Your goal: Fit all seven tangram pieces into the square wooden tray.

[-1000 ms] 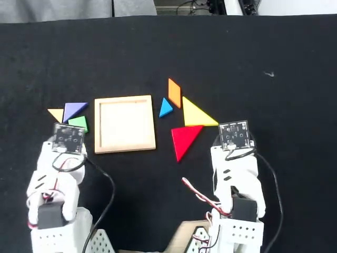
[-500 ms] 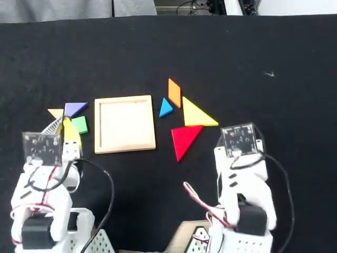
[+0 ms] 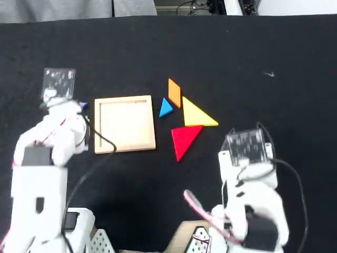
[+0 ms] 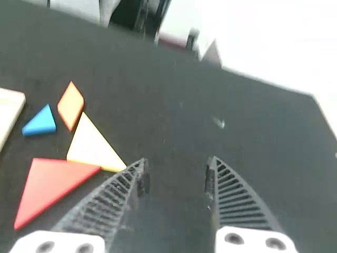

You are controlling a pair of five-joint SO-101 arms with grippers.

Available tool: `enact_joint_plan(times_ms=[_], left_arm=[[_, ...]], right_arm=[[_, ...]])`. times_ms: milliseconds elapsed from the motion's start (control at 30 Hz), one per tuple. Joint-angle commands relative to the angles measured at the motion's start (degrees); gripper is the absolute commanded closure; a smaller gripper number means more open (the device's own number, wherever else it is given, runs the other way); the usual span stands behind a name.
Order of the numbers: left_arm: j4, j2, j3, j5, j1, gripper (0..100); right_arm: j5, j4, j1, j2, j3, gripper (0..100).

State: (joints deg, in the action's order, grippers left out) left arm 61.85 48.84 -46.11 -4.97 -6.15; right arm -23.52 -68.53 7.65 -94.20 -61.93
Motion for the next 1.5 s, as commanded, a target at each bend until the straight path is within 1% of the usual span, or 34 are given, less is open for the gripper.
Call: enact_joint_plan(times_ms=[0,133,233,300,367,433,533,600,733,833,1000,1033,1133,1267,1467], left_arm=[[-0.3,-13.6,7.8,3.0,0.8,97],[-0.3,-21.1,11.6,3.1,2.2,97],[-0.3,-23.4,12.3,5.9,2.9,96],[-0.7,-23.6,12.1,8.1,2.9,90],[-3.2,-23.6,10.4,10.8,2.4,83],[-6.8,-23.6,7.4,13.4,0.7,82],[-12.5,-23.6,2.9,13.9,-1.1,82],[-14.7,-23.6,1.1,13.9,-1.9,82],[-15.3,-23.6,-0.3,13.9,-2.0,82],[-15.6,-23.5,-1.5,13.9,-2.0,82],[-15.7,-23.5,-2.0,14.2,-1.9,82],[-15.7,-23.5,-1.9,14.2,-1.9,82],[-15.6,-23.5,-1.9,14.1,-2.0,82],[-15.5,-23.5,-1.8,14.1,-2.0,82],[-15.3,-23.5,-1.7,14.1,-2.2,82]], right_arm=[[-0.3,2.6,-0.9,16.5,9.3,81.1],[-0.2,0.3,-6.6,34.8,21.1,81.1],[-0.1,-0.1,-11.0,47.1,28.1,81.1],[-0.1,0.3,-12.5,55.0,32.0,81.1],[-0.1,0.3,-13.2,62.6,35.9,81.1],[-0.1,0.4,-13.2,69.1,38.7,81.1],[-0.3,4.2,-13.8,76.4,40.0,81.1],[-0.5,7.8,-15.1,81.2,40.0,81.1],[-0.5,13.2,-17.1,90.8,40.6,81.1],[-0.7,12.6,-19.3,96.1,42.4,80.2],[-5.0,12.7,-21.0,98.5,42.9,67.0],[-5.6,12.8,-21.0,98.7,43.0,65.9],[-7.5,13.0,-21.0,99.1,42.8,66.1],[-7.3,14.9,-20.7,102.8,43.9,68.1],[-7.1,14.9,-20.2,108.9,47.4,68.0]])
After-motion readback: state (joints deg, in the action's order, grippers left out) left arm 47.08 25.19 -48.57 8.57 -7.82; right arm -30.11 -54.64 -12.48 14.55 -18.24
